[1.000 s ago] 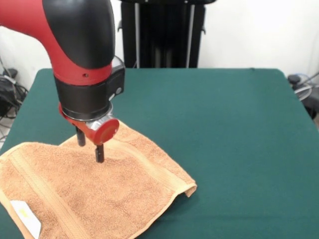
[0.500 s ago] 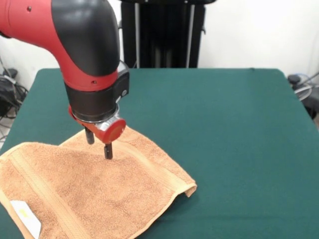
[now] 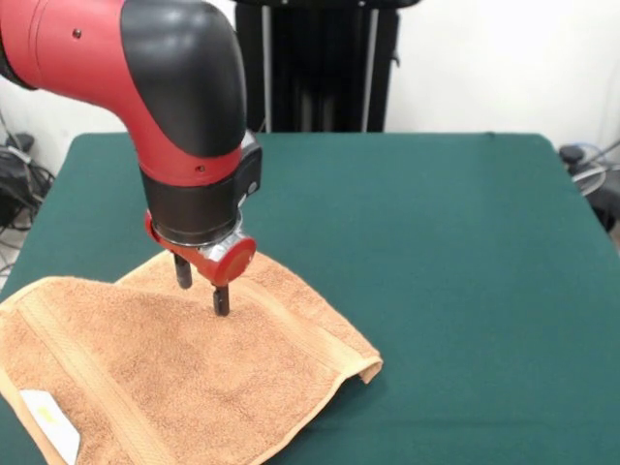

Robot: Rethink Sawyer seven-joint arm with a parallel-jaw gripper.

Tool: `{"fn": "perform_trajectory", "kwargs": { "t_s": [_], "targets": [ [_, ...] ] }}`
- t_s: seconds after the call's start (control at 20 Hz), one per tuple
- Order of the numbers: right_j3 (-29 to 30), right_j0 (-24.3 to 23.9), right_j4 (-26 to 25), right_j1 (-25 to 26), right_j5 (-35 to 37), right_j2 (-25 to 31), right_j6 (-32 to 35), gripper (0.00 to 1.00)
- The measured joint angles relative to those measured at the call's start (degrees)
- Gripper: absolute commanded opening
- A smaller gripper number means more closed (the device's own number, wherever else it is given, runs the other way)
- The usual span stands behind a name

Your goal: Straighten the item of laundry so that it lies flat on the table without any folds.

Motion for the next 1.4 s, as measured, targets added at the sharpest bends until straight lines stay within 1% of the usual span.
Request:
{"fn": "perform_trajectory", "kwargs": {
  "t_s": [0.65, 0.85, 0.95, 1.2, 1.4],
  "targets": [
    [-0.02, -3.70, -0.62, 0.08, 0.81, 5.06, -0.01, 1.00],
    [0.10, -5.32, -0.64, 0.04, 4.10, 7.65, -0.34, 1.00],
    [0.71, -6.86, -0.60, -0.01, 6.50, 9.56, -0.38, 1.00],
    [3.62, -10.39, -0.61, -0.13, 10.25, 12.90, -0.38, 1.00],
    [6.04, -12.78, -0.61, -0.08, 11.70, 14.98, -0.38, 1.00]
  ]
}}
